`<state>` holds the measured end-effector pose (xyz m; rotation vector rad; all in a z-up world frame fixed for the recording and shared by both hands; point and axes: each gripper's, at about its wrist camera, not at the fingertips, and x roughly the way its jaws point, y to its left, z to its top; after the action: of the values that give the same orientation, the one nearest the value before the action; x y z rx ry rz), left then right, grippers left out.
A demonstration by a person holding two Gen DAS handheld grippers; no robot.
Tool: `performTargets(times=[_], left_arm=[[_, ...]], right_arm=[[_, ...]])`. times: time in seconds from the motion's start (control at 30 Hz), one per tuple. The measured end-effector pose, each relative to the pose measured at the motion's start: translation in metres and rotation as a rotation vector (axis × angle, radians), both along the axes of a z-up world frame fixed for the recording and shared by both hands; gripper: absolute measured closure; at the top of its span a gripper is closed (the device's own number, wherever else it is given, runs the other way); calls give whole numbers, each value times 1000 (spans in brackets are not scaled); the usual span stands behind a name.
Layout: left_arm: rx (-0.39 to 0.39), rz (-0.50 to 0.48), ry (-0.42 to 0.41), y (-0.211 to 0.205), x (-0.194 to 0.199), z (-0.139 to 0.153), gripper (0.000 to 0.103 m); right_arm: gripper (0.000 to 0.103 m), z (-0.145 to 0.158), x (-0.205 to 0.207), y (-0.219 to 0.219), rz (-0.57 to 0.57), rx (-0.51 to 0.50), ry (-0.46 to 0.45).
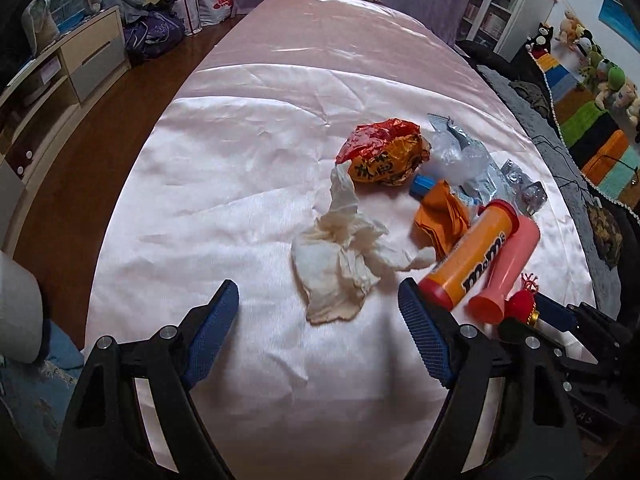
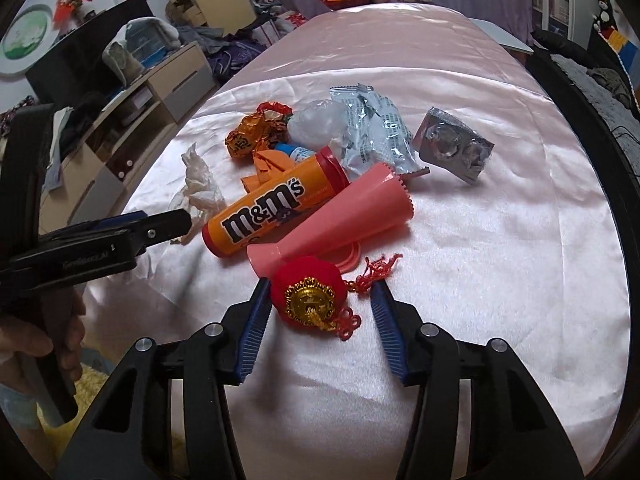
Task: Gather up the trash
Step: 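Grasp the white tissue with the left tool while the right tool grasps the red lantern, then lower the tissue and red lantern into the black bin and open both tools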
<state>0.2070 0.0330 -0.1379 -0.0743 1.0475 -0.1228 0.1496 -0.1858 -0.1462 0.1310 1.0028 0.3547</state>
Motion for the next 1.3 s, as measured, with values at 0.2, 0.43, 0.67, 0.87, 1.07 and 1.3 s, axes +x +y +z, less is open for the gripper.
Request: performTargets(times=[0.2,0.43,0.67,0.87,1.07,1.3], left_arm=[[48,-38,-1,-10,15,-6,58],[43,-55,6,-13,7,-4,88],[53,-66,-35,-20,-31,15,94],[44,-78,-83,-26,-82,39,94],[34,-94,-86,-26,-135,43,94],[18,-128,-40,-27,-194,26,94]], right_arm=[[65,-1,2,1,13,4,-5],[65,1,-9,-2,4,-8,-1],[65,10,-36,-19,-34,-23,-13],[65,29,-69,-28,-55,-39,-57],[65,36,-105,-30,-42,-38,-63],[65,30,-147,-23,-11,-41,-37]])
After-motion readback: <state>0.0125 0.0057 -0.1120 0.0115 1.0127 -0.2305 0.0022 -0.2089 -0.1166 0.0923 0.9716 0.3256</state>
